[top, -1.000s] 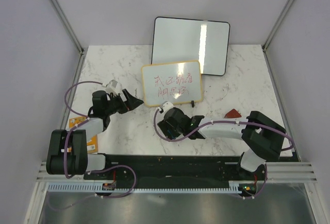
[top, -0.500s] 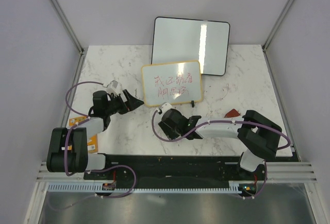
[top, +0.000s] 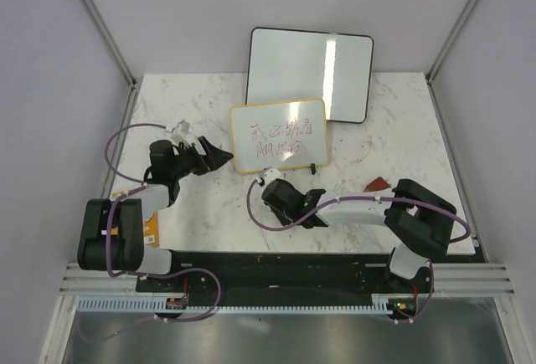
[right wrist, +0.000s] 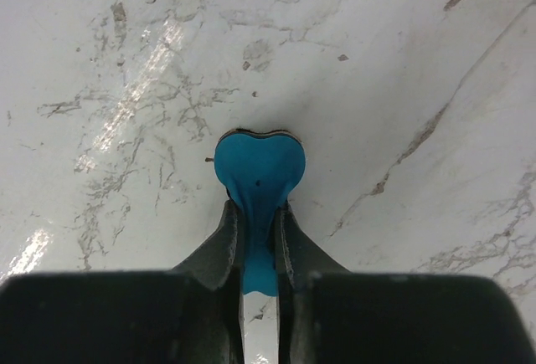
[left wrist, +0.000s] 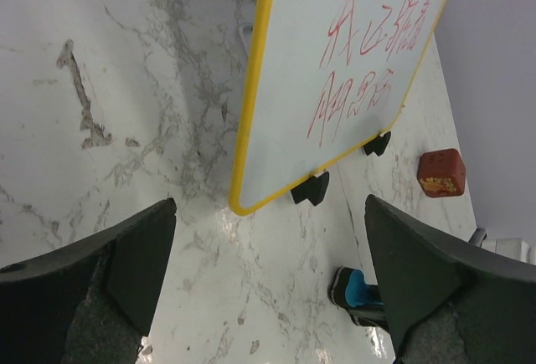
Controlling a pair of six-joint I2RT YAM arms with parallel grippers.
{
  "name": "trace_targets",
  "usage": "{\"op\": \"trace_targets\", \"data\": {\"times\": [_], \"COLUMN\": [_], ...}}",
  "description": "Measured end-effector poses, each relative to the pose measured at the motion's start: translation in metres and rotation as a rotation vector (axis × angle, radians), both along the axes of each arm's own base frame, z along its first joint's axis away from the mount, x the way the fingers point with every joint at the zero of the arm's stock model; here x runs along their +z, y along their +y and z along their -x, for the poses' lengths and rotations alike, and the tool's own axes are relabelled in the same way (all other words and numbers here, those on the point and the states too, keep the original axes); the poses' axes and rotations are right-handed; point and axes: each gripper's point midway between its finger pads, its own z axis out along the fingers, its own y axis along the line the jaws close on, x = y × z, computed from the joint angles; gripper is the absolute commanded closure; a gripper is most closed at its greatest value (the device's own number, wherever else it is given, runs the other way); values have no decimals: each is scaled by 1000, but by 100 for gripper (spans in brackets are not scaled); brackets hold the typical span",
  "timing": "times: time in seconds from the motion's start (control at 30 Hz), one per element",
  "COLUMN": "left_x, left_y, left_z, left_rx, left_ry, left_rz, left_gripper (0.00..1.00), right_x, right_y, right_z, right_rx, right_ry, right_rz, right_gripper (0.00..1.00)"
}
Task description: Erase the whiteboard
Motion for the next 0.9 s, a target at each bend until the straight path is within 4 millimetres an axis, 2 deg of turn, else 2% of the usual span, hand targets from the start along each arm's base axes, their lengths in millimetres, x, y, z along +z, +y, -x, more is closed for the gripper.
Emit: {"op": "trace_targets", "data": {"times": [0.17,0.23,0.33,0.47,0.57,0.73,0.77,0.9], "left_x": [2,0,-3,-6,-11,-21,-21,-15], "left_y": [-2,-4,-11,-18,-22,-34,-36,-46], "left_z": [-18,-28,-52,-81,-88,-93,-93,-98], "left_rx": [3,-2,-32,-63,-77,-120,-131,-170], "left_ry": [-65,-80,-99,-142,-146,-132,-138,-171], "left_rz": [27,49,99,175,221,260,260,269], "left_gripper": [1,8,15,23,31,33,38,46], "right_x": [6,14,33,64,83,102,106,116], "right_y": [-7,-11,-20,-39,-49,-58,-59,-56], "right_z": [-11,-21,-45,-87,-114,-144,-151,-172], "right_rx": [-45,-75,-139,-238,-287,-320,-323,-332], "right_ry": [-42,-60,-97,-170,-229,-295,-307,-344], "right_rz": [9,-10,-64,-140,-184,-241,-249,-275], "right_gripper": [100,100,100,100,100,100,100,100]}}
